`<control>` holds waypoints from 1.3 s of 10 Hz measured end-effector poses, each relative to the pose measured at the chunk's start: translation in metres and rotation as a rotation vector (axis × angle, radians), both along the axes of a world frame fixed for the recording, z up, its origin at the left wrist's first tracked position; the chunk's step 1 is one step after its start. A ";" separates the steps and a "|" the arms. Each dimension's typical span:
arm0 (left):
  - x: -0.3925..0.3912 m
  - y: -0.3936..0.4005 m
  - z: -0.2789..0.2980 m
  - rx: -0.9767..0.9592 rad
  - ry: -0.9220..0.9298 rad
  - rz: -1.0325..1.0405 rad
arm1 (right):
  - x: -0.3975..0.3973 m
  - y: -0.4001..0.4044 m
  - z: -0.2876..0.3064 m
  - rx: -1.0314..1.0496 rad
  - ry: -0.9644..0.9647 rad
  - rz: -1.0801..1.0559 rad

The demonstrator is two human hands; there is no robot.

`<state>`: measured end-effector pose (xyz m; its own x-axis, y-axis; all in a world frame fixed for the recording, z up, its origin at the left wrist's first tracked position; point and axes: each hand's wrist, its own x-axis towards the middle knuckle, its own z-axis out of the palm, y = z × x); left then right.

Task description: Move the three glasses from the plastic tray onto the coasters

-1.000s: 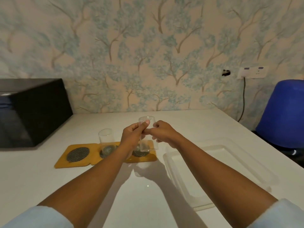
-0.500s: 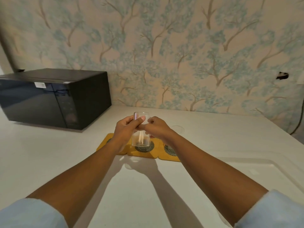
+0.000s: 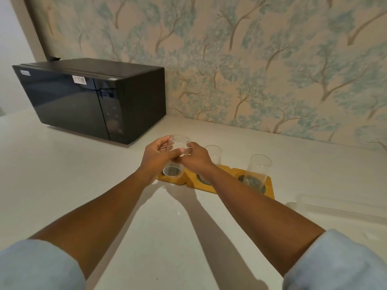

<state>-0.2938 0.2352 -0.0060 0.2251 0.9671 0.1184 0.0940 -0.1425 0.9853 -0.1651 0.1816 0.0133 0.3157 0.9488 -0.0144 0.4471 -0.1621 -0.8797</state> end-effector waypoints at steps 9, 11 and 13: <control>-0.006 0.058 -0.034 -0.059 0.051 -0.014 | -0.010 0.072 -0.051 0.037 -0.180 -0.036; -0.007 0.057 -0.033 -0.101 0.080 -0.035 | -0.011 0.068 -0.050 0.047 -0.194 -0.062; -0.003 0.047 -0.018 -0.037 0.153 0.104 | -0.015 0.056 -0.033 0.076 -0.182 -0.112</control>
